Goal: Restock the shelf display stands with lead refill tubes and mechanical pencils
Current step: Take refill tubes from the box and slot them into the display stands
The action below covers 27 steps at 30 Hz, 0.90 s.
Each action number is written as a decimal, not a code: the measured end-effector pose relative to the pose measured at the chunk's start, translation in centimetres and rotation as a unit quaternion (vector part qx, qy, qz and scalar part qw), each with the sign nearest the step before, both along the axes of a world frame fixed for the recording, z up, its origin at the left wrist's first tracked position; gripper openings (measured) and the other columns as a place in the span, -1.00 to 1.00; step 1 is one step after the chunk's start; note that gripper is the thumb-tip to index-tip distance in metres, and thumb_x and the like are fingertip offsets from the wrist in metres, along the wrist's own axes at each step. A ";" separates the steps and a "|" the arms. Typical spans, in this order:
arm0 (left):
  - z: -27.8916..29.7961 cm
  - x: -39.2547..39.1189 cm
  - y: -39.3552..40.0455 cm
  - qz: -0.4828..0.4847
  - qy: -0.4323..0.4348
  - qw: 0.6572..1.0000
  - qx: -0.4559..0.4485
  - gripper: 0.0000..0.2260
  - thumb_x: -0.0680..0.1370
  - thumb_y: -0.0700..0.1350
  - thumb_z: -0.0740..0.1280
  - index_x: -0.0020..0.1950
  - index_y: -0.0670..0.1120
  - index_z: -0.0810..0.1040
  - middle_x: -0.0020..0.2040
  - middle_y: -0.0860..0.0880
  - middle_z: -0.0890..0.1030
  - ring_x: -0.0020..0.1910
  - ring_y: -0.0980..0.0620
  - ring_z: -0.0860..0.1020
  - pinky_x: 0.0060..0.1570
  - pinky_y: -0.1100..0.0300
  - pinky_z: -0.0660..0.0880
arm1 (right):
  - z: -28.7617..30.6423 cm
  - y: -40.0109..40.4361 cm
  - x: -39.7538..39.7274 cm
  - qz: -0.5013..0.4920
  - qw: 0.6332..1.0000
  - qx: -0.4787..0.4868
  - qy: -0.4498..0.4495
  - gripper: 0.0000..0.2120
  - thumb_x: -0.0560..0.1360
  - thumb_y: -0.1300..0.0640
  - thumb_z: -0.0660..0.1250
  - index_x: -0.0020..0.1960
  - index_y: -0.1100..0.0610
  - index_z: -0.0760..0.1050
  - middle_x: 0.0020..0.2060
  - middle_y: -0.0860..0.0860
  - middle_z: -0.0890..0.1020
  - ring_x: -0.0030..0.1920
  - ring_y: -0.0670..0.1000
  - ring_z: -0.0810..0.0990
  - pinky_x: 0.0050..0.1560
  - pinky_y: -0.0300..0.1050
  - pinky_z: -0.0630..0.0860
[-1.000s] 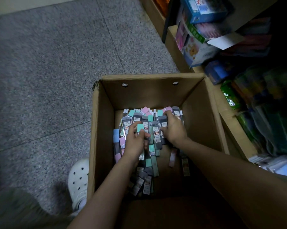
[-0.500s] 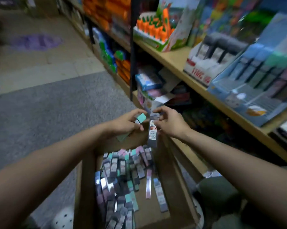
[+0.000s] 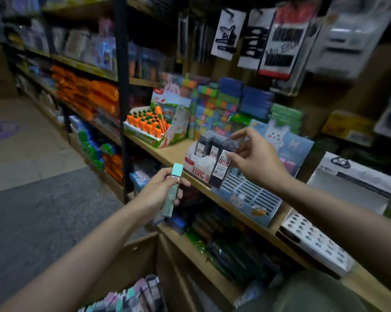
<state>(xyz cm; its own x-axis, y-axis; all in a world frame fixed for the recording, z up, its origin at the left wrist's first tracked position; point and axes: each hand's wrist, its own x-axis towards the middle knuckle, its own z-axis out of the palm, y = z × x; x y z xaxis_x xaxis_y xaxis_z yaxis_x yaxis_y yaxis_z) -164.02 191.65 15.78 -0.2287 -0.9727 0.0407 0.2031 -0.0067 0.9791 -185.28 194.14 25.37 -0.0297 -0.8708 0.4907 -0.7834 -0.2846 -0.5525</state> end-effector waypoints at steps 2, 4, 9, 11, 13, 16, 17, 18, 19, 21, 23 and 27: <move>0.2 -0.3 -0.8 0.003 -0.006 1.000 -0.022 -0.82 0.67 -0.24 0.11 0.24 -0.23 0.40 -0.02 -0.13 0.63 -0.34 0.05 0.53 -0.39 0.22 0.47 | 1.2 -0.8 -0.5 -0.012 1.000 -0.012 0.012 -0.72 0.47 0.06 0.46 0.06 -0.07 0.39 -0.23 -0.16 0.55 -0.22 -0.21 0.56 -0.25 -0.31 0.46; 0.1 -0.4 -1.7 0.010 0.004 1.000 -0.028 -0.84 0.67 -0.18 0.14 0.21 -0.16 0.43 0.00 -0.09 0.65 -0.26 0.05 0.60 -0.28 0.17 0.53 | 2.0 -1.9 -0.6 -0.016 0.999 -0.019 0.021 -0.72 0.47 0.10 0.46 0.06 -0.01 0.39 -0.16 -0.16 0.54 -0.15 -0.11 0.59 -0.17 -0.21 0.51; -0.7 0.4 -4.5 0.086 0.036 0.996 -0.008 -0.86 0.65 -0.13 0.20 0.19 -0.04 0.47 -0.08 -0.06 0.59 -0.17 0.06 0.59 -0.20 0.18 0.60 | 2.9 -5.7 1.3 -0.023 0.995 -0.075 0.054 -0.74 0.46 0.19 0.47 0.03 0.07 0.41 -0.09 -0.02 0.58 -0.13 0.00 0.62 -0.11 -0.08 0.57; -0.9 0.7 -5.2 0.091 0.031 0.995 0.006 -0.86 0.65 -0.13 0.21 0.19 -0.03 0.48 -0.08 -0.05 0.55 -0.16 0.05 0.56 -0.17 0.17 0.59 | 3.0 -7.6 2.4 -0.021 0.994 -0.089 0.063 -0.73 0.45 0.20 0.48 0.01 0.07 0.41 -0.07 0.00 0.59 -0.13 -0.01 0.62 -0.08 -0.07 0.59; -0.8 0.8 -5.8 0.090 0.025 0.995 0.020 -0.88 0.65 -0.15 0.20 0.13 -0.01 0.49 -0.06 -0.06 0.53 -0.16 0.05 0.54 -0.15 0.16 0.57 | 2.8 -9.4 3.4 -0.018 0.992 -0.096 0.080 -0.73 0.43 0.19 0.49 0.01 0.07 0.43 -0.07 -0.01 0.59 -0.11 -0.01 0.60 -0.05 -0.06 0.58; -0.3 1.1 -6.6 0.084 0.034 0.995 0.039 -0.82 0.64 -0.23 0.18 0.04 0.04 0.48 -0.05 -0.04 0.53 -0.16 0.06 0.53 -0.20 0.20 0.57 | 1.8 -11.6 4.3 -0.007 0.990 -0.083 0.113 -0.71 0.42 0.20 0.50 0.04 0.10 0.45 -0.06 0.00 0.59 -0.07 0.01 0.58 -0.01 -0.01 0.59; -0.2 1.2 -6.8 0.082 0.040 0.995 0.043 -0.80 0.63 -0.26 0.17 0.06 0.03 0.49 -0.05 -0.05 0.54 -0.16 0.06 0.53 -0.21 0.21 0.58 | 1.4 -12.1 4.3 -0.008 0.989 -0.078 0.123 -0.71 0.41 0.20 0.51 0.04 0.11 0.45 -0.07 0.01 0.59 -0.07 0.02 0.58 -0.01 0.02 0.59; -0.2 1.3 -7.0 0.079 0.045 0.995 0.045 -0.79 0.63 -0.27 0.17 0.10 0.01 0.49 -0.05 -0.05 0.55 -0.16 0.06 0.54 -0.22 0.22 0.58 | 1.0 -12.6 4.3 -0.012 0.989 -0.074 0.131 -0.71 0.41 0.21 0.51 0.04 0.11 0.46 -0.07 0.02 0.59 -0.07 0.04 0.58 -0.01 0.04 0.58; -0.2 1.3 -7.2 0.076 0.047 0.995 0.044 -0.78 0.63 -0.28 0.17 0.13 0.00 0.49 -0.03 -0.06 0.55 -0.15 0.06 0.54 -0.22 0.22 0.59 | 0.6 -13.0 4.3 -0.017 0.988 -0.072 0.137 -0.70 0.40 0.20 0.52 0.04 0.12 0.46 -0.08 0.01 0.59 -0.07 0.04 0.58 -0.02 0.06 0.58; -0.2 1.4 -7.5 0.072 0.045 0.996 0.041 -0.77 0.62 -0.28 0.18 0.15 0.00 0.49 0.01 -0.07 0.54 -0.13 0.05 0.55 -0.20 0.22 0.59 | 0.0 -13.7 4.1 -0.025 0.987 -0.065 0.142 -0.70 0.39 0.20 0.53 0.01 0.11 0.46 -0.11 -0.02 0.56 -0.09 0.02 0.56 -0.03 0.03 0.56; -0.4 1.5 -7.5 0.072 0.038 0.996 0.038 -0.78 0.62 -0.29 0.19 0.14 -0.01 0.49 0.01 -0.06 0.53 -0.11 0.04 0.55 -0.17 0.20 0.60 | -0.5 -14.1 3.8 -0.031 0.988 -0.055 0.144 -0.70 0.36 0.21 0.55 -0.03 0.09 0.47 -0.14 -0.04 0.55 -0.12 0.00 0.55 -0.06 -0.03 0.54; -0.9 1.4 -7.3 0.072 0.021 0.996 0.040 -0.78 0.62 -0.28 0.19 0.16 -0.01 0.49 -0.01 -0.04 0.51 -0.11 0.05 0.55 -0.19 0.23 0.61 | -1.6 -14.3 3.5 -0.039 0.988 -0.032 0.147 -0.73 0.34 0.18 0.57 -0.04 0.10 0.56 -0.15 -0.03 0.61 -0.14 -0.01 0.58 -0.08 -0.02 0.56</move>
<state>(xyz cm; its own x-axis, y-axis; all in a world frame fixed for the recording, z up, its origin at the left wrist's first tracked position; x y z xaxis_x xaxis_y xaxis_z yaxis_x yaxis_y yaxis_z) -162.63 184.33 14.89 -0.0870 -0.9957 -0.0321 0.2488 -0.0529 0.9671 -181.73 179.85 23.81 0.0555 -0.8380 0.5429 -0.9283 -0.2436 -0.2810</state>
